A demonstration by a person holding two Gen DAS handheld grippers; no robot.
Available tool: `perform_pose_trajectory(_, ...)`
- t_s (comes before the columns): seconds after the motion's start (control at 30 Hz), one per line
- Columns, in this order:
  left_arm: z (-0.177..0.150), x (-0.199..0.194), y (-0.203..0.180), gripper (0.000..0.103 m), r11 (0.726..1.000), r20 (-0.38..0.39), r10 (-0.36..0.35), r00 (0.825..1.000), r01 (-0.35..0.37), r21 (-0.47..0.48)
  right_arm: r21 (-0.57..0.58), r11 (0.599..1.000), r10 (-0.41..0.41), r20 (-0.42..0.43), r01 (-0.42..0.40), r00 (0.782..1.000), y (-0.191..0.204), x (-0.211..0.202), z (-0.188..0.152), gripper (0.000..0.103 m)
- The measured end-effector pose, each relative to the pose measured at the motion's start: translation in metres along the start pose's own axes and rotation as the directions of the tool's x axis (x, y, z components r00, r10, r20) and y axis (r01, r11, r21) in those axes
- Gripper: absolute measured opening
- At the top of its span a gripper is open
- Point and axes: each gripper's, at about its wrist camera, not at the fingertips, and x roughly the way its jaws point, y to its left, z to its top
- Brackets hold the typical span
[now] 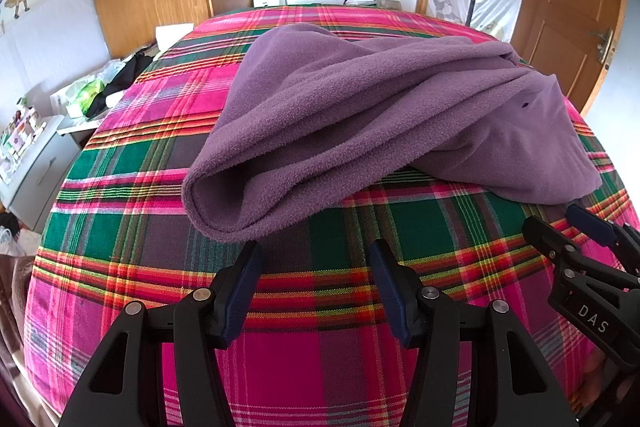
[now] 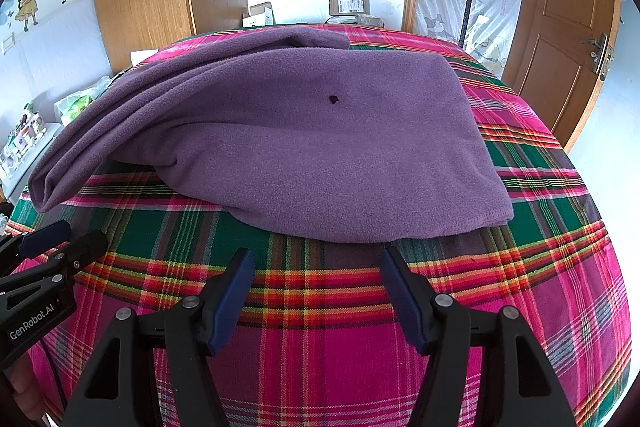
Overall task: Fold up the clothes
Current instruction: 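Move both grippers toward the purple fleece garment on the bed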
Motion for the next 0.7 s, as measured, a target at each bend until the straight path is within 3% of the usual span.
perform_pose_trajectory(0.5, 0.0044, -0.0028, -0.0039, 0.058, 1.0, -0.016, -0.021, 1.0, 0.021, 0.01, 0.001, 1.0, 0.004, 0.0, -0.004, 1.0, -0.0004, 0.0001, -0.0008, 0.066)
perform_pose_trajectory(0.7, 0.0088, -0.0021, -0.004, 0.063, 0.998, -0.02, -0.046, 0.999, 0.047, 0.043, -0.005, 1.0, 0.009, -0.003, -0.009, 1.0, 0.0014, -0.0014, 0.0004, 0.069)
